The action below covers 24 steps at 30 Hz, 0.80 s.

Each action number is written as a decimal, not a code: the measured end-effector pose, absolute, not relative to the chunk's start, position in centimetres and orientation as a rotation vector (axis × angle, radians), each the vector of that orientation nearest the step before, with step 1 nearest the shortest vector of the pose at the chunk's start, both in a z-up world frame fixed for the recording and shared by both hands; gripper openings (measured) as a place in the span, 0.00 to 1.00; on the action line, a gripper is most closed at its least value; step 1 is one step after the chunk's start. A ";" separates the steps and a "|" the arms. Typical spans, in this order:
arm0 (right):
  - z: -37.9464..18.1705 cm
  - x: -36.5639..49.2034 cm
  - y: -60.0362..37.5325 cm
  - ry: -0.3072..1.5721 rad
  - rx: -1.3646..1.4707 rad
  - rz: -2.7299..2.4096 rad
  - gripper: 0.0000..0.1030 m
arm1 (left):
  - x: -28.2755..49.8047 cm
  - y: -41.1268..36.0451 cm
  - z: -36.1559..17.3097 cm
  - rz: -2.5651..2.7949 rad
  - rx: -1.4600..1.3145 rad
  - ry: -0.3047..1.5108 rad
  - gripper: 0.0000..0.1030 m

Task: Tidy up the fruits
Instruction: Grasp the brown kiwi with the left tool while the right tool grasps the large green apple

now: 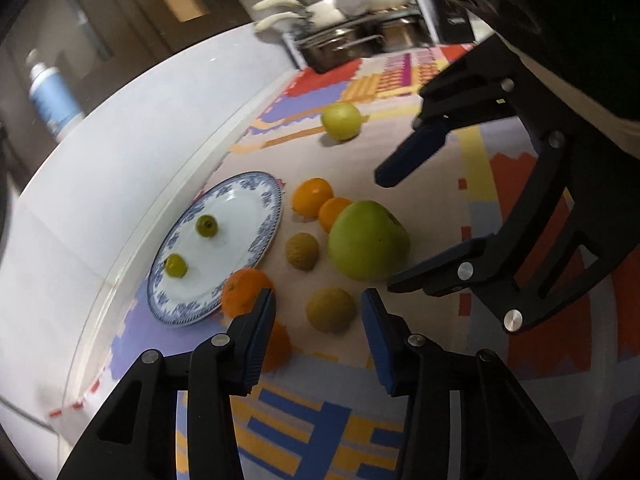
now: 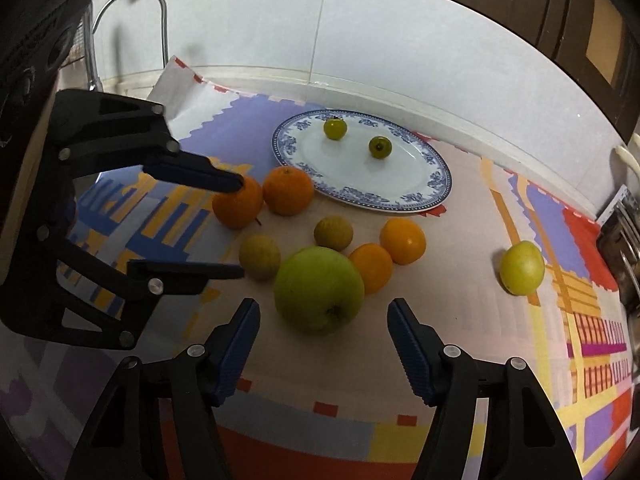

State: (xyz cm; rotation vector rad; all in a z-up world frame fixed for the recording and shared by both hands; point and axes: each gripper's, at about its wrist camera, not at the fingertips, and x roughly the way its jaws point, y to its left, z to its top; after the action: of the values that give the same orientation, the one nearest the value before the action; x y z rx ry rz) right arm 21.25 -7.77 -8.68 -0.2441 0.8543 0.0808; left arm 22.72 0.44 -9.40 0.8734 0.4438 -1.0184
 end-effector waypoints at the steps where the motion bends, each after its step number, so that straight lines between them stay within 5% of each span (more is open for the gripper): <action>1: -8.7 21.3 -7.7 0.853 -0.248 0.082 0.65 | 22.8 0.2 -9.6 -1.021 0.881 0.445 0.41; 24: -9.4 22.6 -8.5 0.865 -0.174 0.147 0.49 | 24.7 -0.4 -10.5 -0.979 0.742 0.598 0.29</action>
State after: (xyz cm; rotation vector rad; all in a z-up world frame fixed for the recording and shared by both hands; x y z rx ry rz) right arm 22.58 -8.49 -9.39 -0.1736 0.8645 0.1470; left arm 24.65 -0.43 -10.50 0.7416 0.5978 -0.9793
